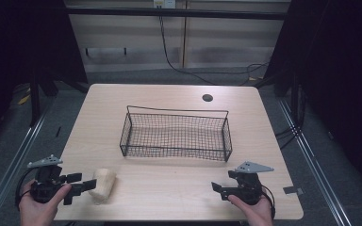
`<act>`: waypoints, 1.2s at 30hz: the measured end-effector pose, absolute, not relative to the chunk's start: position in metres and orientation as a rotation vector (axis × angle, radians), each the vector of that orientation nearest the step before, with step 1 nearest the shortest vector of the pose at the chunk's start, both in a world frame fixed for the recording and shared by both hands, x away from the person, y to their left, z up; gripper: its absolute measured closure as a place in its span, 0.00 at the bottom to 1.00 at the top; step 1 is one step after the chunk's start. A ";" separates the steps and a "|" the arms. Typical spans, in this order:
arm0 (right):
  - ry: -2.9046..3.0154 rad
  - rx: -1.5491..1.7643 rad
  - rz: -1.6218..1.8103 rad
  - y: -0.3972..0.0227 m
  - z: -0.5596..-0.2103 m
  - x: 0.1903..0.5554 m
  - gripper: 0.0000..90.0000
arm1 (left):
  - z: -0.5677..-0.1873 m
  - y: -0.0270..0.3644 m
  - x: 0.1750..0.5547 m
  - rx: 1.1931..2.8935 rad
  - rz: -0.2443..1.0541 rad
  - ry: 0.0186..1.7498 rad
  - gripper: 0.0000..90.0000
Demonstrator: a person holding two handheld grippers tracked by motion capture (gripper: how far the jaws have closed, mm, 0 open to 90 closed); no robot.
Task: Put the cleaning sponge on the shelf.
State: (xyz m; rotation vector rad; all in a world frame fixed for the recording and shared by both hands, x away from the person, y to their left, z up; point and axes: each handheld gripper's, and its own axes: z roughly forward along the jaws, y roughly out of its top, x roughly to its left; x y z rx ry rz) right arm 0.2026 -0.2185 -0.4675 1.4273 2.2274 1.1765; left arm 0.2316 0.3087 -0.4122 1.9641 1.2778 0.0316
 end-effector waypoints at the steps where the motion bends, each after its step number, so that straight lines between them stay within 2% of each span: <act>1: 2.227 1.430 1.177 -0.219 -0.467 0.203 0.21 | -0.412 0.308 0.232 1.984 0.021 1.276 0.31; 3: 2.226 1.435 1.175 -0.219 -0.467 0.203 0.21 | -0.411 0.307 0.233 2.009 0.017 1.290 0.33; 4: 2.223 1.442 1.175 -0.219 -0.468 0.203 0.21 | -0.409 0.305 0.235 2.050 0.006 1.294 0.37; 10: 2.229 1.439 1.170 -0.218 -0.468 0.203 0.21 | -0.401 0.302 0.239 2.078 0.000 1.320 0.36; 15: 2.240 1.430 1.170 -0.217 -0.468 0.203 0.21 | -0.400 0.297 0.246 2.146 -0.021 1.322 0.29; 16: 2.240 1.432 1.173 -0.217 -0.468 0.203 0.21 | -0.402 0.294 0.250 2.206 -0.044 1.335 0.29; 21: 2.241 1.434 1.177 -0.217 -0.468 0.203 0.20 | -0.403 0.288 0.254 2.225 -0.077 1.359 0.26; 28: 2.243 1.432 1.178 -0.217 -0.468 0.203 0.20 | -0.406 0.278 0.264 2.283 -0.062 1.468 0.25; 36: 2.252 1.430 1.178 -0.216 -0.468 0.203 0.21 | -0.403 0.268 0.273 2.339 -0.065 1.498 0.26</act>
